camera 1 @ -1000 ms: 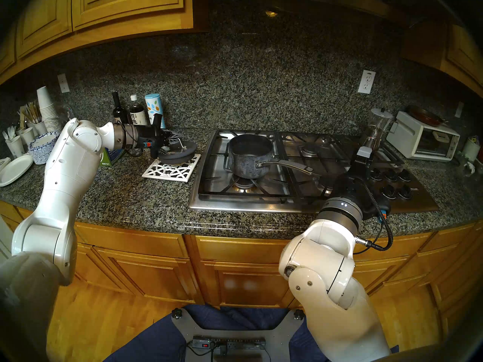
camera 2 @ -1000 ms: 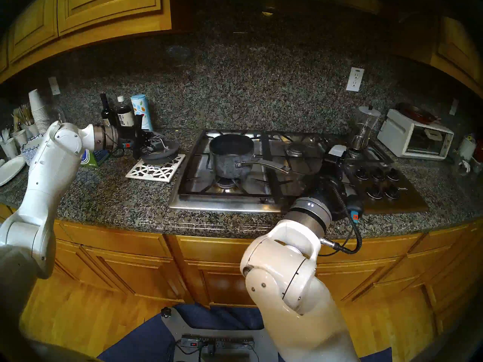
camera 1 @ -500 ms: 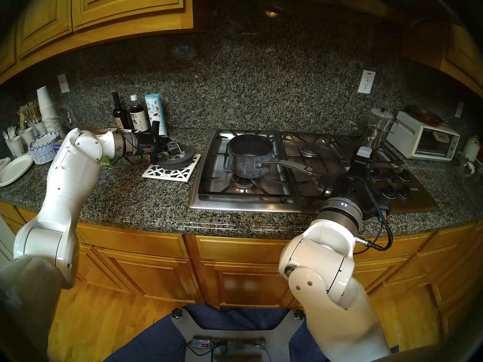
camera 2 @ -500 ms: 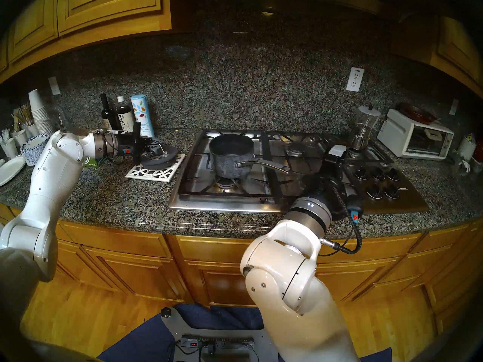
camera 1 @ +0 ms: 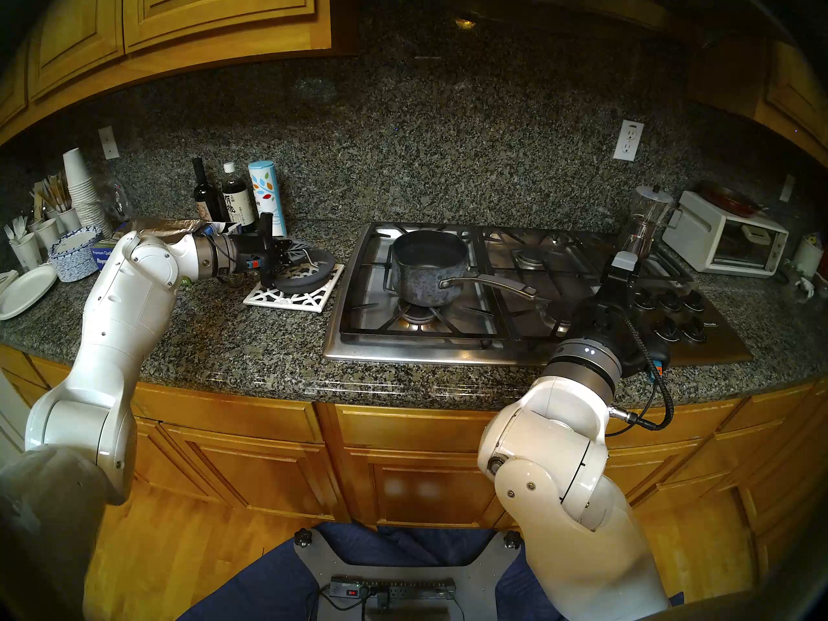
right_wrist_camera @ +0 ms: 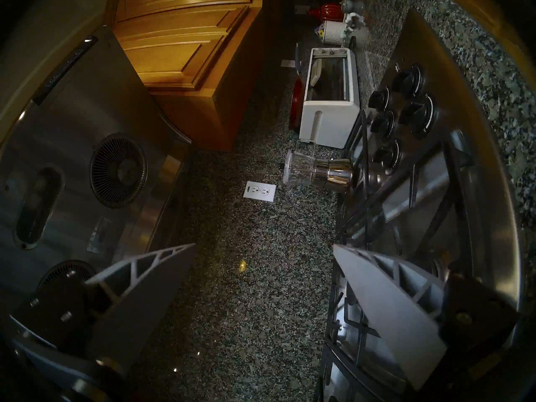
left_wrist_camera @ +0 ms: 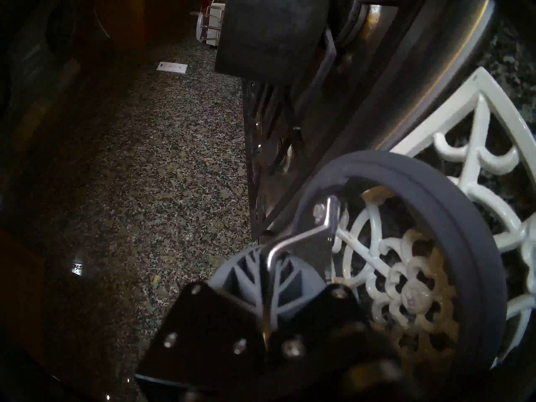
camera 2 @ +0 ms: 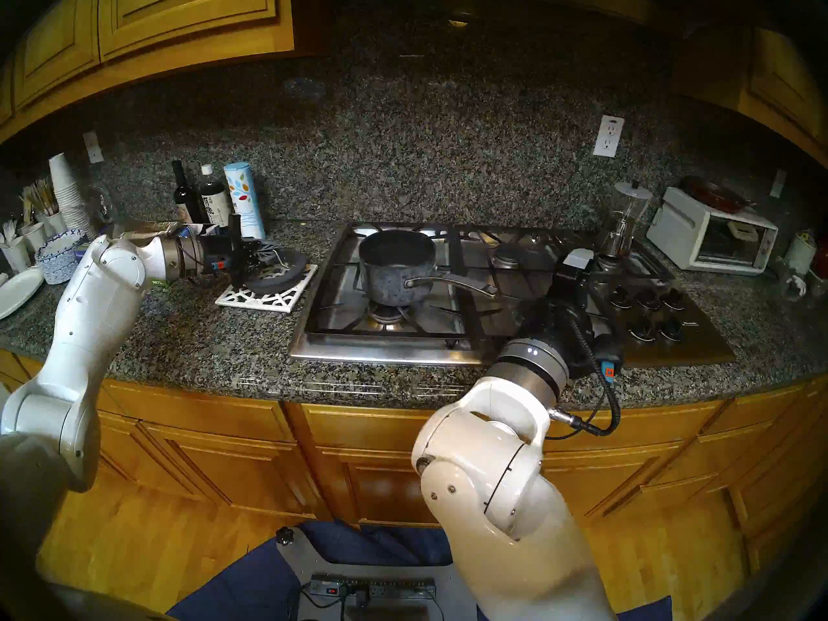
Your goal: Pick up the pot, put it on the stove, take off the pot lid
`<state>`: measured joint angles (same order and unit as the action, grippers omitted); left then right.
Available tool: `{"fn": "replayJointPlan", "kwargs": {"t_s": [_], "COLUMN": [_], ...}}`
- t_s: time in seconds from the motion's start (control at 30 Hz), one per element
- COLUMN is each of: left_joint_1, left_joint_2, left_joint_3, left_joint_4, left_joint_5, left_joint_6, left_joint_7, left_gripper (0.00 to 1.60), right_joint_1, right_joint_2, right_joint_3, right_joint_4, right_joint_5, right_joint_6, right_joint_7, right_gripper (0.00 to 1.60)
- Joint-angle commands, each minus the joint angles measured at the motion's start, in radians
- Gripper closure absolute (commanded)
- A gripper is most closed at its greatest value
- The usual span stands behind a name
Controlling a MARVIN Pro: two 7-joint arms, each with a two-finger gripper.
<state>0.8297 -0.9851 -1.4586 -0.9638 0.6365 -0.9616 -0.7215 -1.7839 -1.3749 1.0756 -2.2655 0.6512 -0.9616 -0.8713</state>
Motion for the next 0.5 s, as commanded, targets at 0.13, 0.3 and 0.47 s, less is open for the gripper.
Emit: {"fn": "replayJointPlan", "kwargs": {"t_s": [0.13,0.3,0.47], "left_joint_1": [-0.008,0.003,0.014], "left_joint_2": [0.038,0.05,0.068], "left_joint_3": [0.002,0.008,0.016], "left_joint_4": [-0.035,-0.056,-0.08], "left_joint_5": [0.017,0.02,0.02], "left_joint_6": [0.002,0.002,0.002], "left_joint_7": [0.062,0.077,0.094], "left_gripper": [1.6,0.87,0.0], "right_joint_1": [0.015,0.015,0.015], "right_joint_2": [0.0,0.0,0.0], "right_joint_3": [-0.001,-0.001,-0.001], "right_joint_4": [-0.025,-0.025,-0.025], "right_joint_5": [-0.018,-0.018,-0.02], "right_joint_6": [0.002,0.002,0.002], "right_joint_7": [-0.082,-0.082,-0.085], "right_gripper": [0.0,0.0,0.0]}}
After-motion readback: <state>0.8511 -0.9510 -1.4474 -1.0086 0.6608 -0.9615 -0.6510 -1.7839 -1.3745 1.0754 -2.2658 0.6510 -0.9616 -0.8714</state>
